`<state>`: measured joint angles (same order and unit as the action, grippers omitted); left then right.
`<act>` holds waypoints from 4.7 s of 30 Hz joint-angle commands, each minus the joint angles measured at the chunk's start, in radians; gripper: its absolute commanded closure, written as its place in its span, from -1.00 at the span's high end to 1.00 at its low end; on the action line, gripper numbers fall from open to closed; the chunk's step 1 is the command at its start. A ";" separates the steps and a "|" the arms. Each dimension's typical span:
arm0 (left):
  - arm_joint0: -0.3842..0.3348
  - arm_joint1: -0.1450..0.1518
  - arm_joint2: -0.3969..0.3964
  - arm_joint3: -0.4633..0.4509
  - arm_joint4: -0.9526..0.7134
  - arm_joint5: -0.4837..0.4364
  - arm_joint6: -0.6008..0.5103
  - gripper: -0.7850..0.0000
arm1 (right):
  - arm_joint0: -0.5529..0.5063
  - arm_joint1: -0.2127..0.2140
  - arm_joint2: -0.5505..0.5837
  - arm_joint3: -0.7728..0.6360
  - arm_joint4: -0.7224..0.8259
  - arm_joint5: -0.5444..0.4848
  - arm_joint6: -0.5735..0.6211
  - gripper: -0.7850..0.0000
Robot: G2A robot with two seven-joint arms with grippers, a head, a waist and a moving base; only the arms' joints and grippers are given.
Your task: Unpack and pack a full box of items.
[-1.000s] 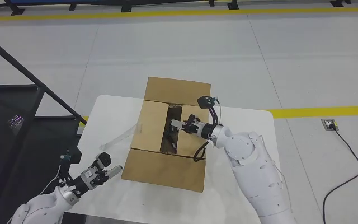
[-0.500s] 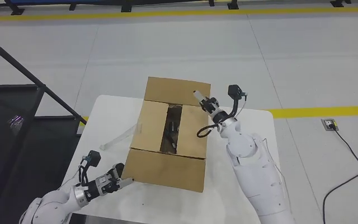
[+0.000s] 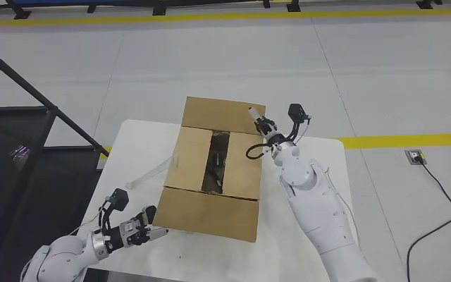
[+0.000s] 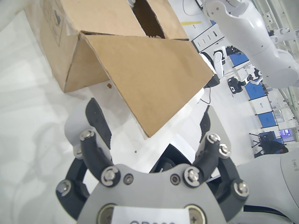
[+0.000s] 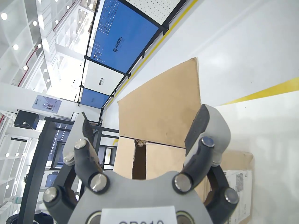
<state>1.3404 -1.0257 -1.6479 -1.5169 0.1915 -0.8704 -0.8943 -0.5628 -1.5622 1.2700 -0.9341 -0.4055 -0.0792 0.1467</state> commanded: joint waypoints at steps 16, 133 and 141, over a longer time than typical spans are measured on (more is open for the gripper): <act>-0.092 0.029 0.084 0.149 -0.622 0.373 -0.428 1.00 | 0.103 -0.010 0.020 0.201 0.045 -0.021 -0.104 1.00; -0.199 -0.015 0.141 0.110 -0.624 0.290 0.404 1.00 | -0.095 0.142 0.044 -0.187 0.436 0.161 0.749 1.00; -0.124 -0.050 0.219 0.266 -0.810 0.261 0.509 1.00 | -0.095 0.142 0.044 -0.187 0.436 0.161 0.749 1.00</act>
<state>1.2168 -1.0721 -1.4429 -1.2778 -0.6127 -0.6114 -0.3932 -0.6576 -1.4203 1.3143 -1.1207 0.0304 0.0817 0.8954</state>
